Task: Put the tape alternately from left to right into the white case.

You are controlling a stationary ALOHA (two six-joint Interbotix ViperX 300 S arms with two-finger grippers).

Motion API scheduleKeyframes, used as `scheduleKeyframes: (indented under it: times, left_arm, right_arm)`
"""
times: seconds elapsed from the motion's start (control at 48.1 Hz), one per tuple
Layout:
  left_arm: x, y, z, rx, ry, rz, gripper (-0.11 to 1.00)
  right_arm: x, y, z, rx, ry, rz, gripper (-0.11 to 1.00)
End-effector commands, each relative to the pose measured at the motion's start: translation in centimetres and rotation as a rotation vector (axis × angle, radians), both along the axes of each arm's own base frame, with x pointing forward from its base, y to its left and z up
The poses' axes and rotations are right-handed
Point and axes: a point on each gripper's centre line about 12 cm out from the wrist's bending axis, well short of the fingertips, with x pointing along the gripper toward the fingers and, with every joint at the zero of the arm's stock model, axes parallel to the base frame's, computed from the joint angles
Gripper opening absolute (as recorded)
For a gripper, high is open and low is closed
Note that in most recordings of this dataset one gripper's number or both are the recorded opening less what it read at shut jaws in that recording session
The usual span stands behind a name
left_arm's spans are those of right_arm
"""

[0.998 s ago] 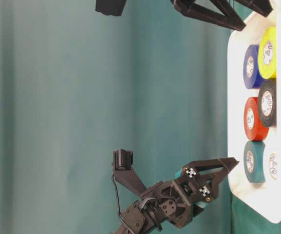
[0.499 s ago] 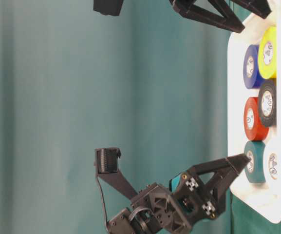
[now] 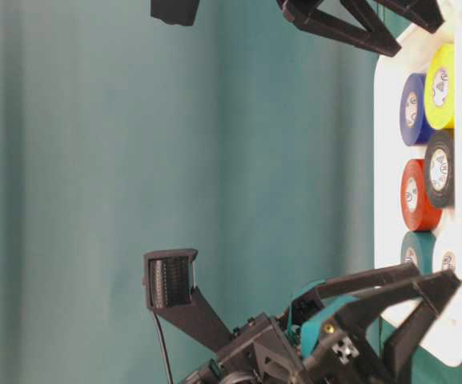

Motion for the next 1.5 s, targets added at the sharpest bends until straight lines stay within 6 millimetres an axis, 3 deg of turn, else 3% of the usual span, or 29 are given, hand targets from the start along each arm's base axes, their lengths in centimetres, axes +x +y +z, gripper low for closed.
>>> scheduleKeyframes:
  times: [0.0,0.686,1.476]
  left_arm:
    - [0.2,-0.6,1.4,0.004,-0.043,-0.016,1.0]
    - [-0.3,-1.0,1.9,0.005,-0.06,-0.027,1.0]
    - [-7.2,-1.3,3.9,0.014,-0.199,-0.024,0.99]
  right_arm:
    - [0.4,0.1,1.0,0.001,-0.041,0.007,0.86]
    - [0.2,0.2,1.3,-0.004,-0.049,0.009,0.86]
    - [-3.2,0.9,3.7,-0.022,-0.152,0.01,0.86]
